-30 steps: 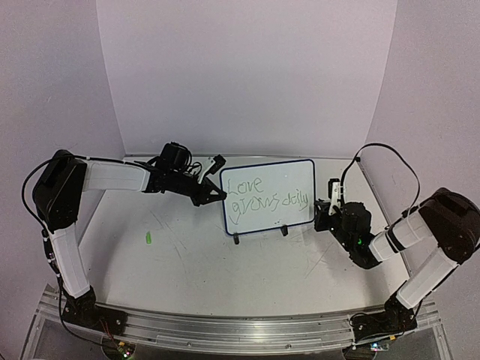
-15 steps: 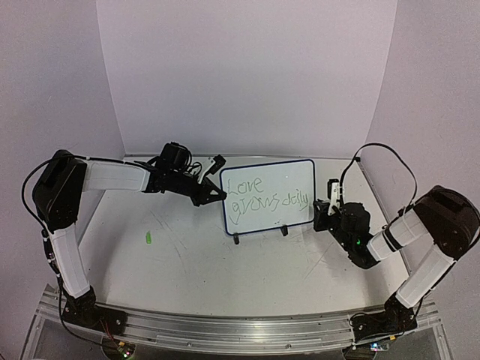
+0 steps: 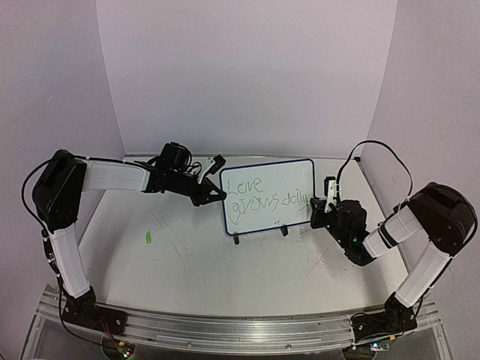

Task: Write a sentence on the whiteboard
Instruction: Write a sentence on the whiteboard, then place the whiteboard at the center of the board, then pick up the pen cap from the corner of the board.

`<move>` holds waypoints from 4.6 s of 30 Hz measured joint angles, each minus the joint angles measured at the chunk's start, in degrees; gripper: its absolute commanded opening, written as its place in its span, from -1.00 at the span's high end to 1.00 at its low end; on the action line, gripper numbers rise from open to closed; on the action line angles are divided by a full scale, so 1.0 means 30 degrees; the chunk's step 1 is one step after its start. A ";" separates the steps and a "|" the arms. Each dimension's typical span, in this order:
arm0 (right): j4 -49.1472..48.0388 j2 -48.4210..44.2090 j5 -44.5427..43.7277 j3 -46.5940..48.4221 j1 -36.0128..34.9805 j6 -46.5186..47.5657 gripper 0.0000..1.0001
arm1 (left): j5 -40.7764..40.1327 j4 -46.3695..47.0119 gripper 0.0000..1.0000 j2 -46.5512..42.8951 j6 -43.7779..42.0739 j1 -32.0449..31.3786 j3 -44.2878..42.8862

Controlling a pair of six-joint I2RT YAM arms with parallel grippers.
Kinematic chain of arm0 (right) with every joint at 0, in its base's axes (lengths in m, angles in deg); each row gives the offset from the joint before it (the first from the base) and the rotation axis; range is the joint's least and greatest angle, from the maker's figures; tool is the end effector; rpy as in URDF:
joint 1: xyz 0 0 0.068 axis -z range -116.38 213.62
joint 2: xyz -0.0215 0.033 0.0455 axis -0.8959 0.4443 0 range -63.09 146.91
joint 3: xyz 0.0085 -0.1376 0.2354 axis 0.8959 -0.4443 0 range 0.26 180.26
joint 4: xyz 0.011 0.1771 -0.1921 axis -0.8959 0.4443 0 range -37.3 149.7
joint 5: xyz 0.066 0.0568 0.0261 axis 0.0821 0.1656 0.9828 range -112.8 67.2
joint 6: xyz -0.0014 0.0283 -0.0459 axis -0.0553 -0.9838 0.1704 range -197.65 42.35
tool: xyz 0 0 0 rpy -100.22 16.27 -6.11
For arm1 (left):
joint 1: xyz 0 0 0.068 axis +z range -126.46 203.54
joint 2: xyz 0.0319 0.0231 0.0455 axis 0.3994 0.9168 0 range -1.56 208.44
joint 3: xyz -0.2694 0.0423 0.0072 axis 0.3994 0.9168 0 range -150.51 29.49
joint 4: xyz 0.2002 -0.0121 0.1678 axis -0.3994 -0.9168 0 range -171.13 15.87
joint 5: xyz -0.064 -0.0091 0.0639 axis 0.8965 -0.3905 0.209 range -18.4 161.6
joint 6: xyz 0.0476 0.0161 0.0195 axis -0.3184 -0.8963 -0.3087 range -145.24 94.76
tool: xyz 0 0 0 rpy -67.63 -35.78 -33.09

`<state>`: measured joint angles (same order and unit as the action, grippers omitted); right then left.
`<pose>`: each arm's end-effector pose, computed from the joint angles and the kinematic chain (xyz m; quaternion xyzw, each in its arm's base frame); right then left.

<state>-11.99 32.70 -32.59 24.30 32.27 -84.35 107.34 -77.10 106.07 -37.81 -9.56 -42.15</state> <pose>0.2495 0.1451 0.1487 -0.1042 0.7414 0.1546 0.6446 0.3350 -0.2432 0.2050 0.4552 0.7402 -0.3455 0.3541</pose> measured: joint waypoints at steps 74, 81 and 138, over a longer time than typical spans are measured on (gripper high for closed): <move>1.0851 -1.3973 0.0183 -0.2055 0.0197 0.0369 1.00 | -0.2676 -0.2765 0.39 0.0714 -0.1859 0.0375 0.0313; 1.2001 -1.5646 0.0081 -0.2055 0.0197 0.0500 1.00 | -0.3612 -0.3221 0.19 0.0279 -0.1826 0.0701 0.0607; 1.6643 -1.1130 0.8058 0.4018 0.0236 -0.1090 1.00 | -1.2460 -0.8762 1.00 -0.7441 1.1780 -0.1456 0.7355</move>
<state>37.94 -0.69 -8.41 36.35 32.98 -87.62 69.97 -103.38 83.75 -2.47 -13.93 -20.08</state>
